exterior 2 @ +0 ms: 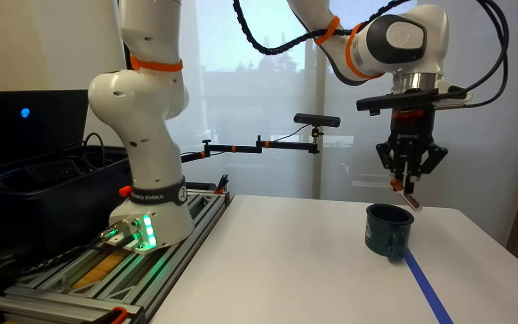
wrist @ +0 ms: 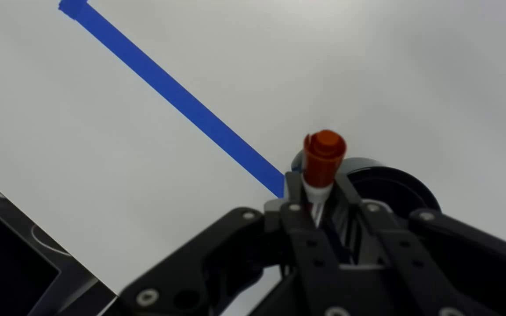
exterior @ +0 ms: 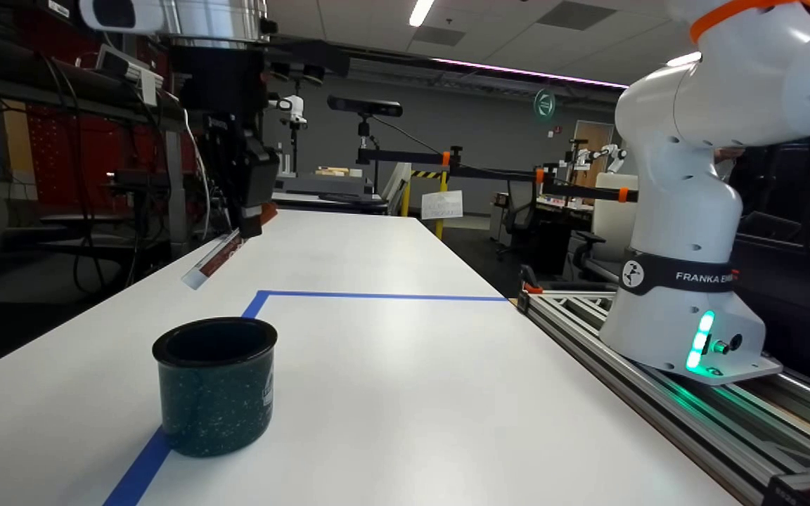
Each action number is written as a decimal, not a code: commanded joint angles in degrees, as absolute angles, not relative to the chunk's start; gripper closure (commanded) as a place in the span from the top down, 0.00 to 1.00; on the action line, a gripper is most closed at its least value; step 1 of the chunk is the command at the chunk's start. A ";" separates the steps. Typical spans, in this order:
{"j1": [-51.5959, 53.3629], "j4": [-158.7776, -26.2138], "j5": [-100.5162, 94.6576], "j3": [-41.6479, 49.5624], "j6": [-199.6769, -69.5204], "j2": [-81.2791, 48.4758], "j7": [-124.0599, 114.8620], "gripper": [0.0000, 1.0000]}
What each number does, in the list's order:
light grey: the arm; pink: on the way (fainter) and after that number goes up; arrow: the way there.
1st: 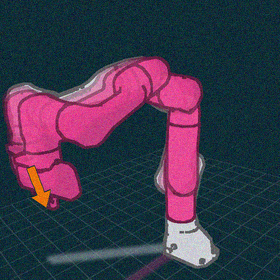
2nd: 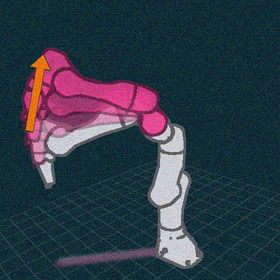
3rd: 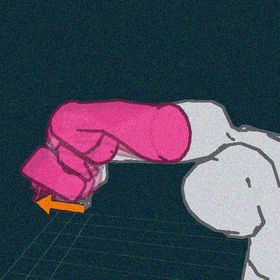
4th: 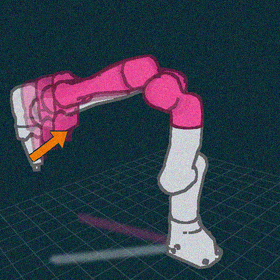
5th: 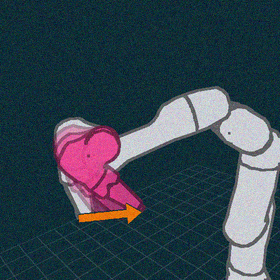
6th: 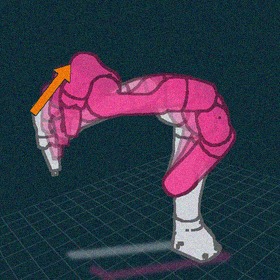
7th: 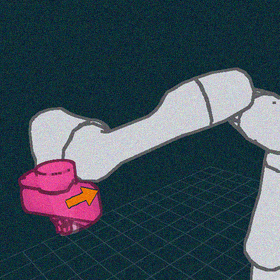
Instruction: Take the marker out of the cup
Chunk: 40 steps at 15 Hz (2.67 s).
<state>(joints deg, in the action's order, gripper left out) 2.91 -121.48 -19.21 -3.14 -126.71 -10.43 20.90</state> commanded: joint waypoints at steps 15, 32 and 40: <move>-1.19 -136.53 -18.24 3.46 -154.78 -16.90 0.08 0.05; -1.20 -136.14 -11.70 2.75 -150.87 -15.36 5.11 0.99; 2.24 -131.89 -13.31 1.15 -127.25 -4.80 -3.51 1.00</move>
<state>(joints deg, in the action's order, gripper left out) 0.64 -132.29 -11.89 1.82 -133.92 -9.40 1.95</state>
